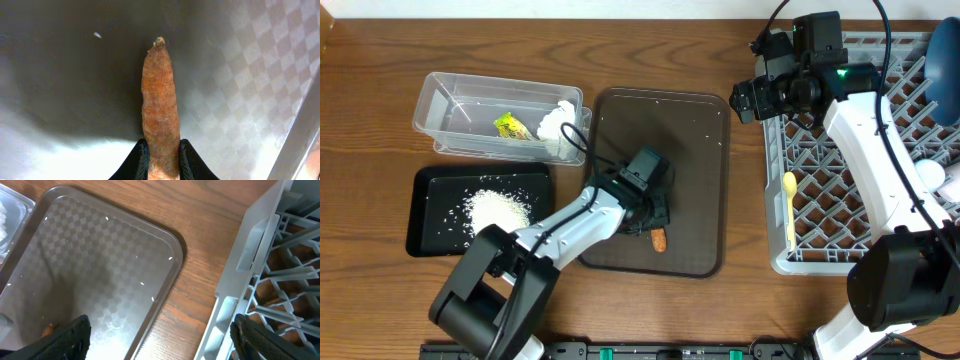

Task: Sort waste into correct bins and load items into the dishwasher rack
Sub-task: 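Reach left gripper to carrot on brown tray and grasp it, then carry carrot with left gripper onto rice on black tray, release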

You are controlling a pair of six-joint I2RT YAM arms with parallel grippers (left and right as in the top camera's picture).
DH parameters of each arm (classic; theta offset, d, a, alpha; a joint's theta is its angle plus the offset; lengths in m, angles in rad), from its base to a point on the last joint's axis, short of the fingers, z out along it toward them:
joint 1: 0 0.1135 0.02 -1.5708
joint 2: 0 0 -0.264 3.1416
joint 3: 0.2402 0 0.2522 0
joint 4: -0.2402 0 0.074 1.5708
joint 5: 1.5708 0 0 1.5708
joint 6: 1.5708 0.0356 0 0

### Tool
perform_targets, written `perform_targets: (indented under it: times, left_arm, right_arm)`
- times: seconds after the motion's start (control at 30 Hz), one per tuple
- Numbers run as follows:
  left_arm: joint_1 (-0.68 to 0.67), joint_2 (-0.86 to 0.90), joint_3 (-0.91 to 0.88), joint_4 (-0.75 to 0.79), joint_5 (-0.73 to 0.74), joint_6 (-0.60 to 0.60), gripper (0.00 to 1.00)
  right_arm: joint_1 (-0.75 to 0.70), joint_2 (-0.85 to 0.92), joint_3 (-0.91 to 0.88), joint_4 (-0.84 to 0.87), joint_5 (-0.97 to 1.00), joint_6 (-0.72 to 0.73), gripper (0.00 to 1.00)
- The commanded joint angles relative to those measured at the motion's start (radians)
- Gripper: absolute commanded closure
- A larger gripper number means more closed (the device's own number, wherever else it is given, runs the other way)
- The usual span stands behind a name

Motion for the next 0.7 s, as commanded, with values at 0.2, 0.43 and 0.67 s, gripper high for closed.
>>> perform_targets:
  times: [0.2, 0.43, 0.67]
  left_arm:
    - [0.143, -0.074, -0.002, -0.043, 0.001, 0.127, 0.92]
    - [0.295, -0.289, -0.002, -0.163, -0.129, 0.228, 0.93]
    - [0.556, -0.447, -0.002, -0.222, -0.198, 0.227, 0.94]
  right_arm:
    - [0.01, 0.007, 0.001, -0.001, -0.011, 0.008, 0.13]
    - [0.001, 0.007, 0.001, 0.0, -0.011, 0.009, 0.14]
    - [0.0, 0.007, 0.001, 0.001, -0.011, 0.008, 0.14]
